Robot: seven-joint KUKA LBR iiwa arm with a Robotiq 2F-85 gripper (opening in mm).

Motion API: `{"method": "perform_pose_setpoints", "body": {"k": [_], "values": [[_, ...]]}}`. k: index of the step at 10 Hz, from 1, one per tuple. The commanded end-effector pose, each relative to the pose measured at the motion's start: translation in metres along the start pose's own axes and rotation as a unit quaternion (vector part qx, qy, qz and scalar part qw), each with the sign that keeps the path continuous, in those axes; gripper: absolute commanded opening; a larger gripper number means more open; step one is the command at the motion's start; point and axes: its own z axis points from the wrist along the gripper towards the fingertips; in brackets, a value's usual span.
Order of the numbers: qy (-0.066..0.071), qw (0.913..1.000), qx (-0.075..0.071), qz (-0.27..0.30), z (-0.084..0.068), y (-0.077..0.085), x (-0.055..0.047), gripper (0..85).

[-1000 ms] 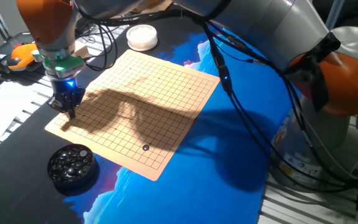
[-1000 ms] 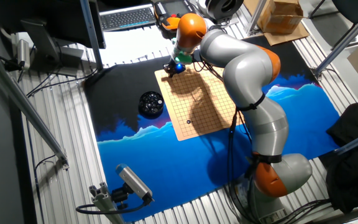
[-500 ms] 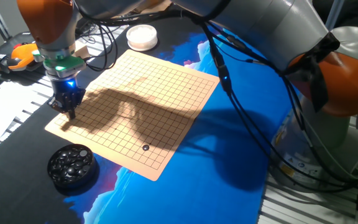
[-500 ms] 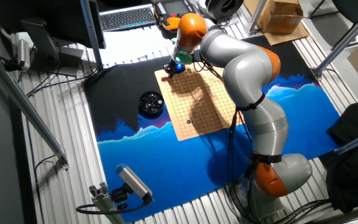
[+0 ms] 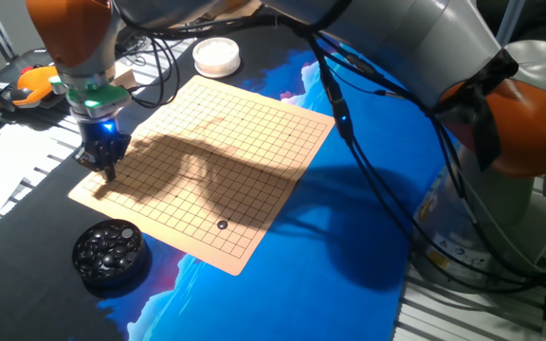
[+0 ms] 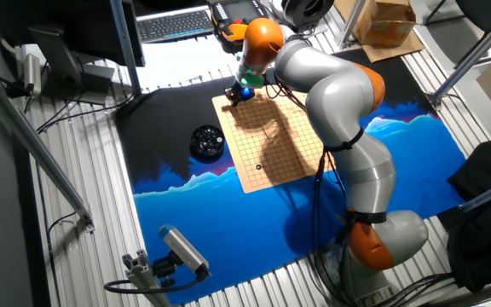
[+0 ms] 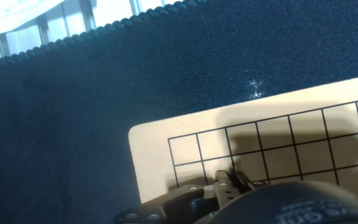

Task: Play the first move as black on the 3-4 point in the upper right corner of the Go board

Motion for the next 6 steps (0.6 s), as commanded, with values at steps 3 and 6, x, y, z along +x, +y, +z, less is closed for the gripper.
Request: {"method": "perform_pose_setpoints", "body": {"k": [3,6], "values": [[-0.002,1.0,0.002,-0.001,-0.0012,-0.0016,-0.0002,17.0],[-0.002,1.0,0.004,-0.002,-0.0023,-0.0026,-0.0001,17.0]]}}
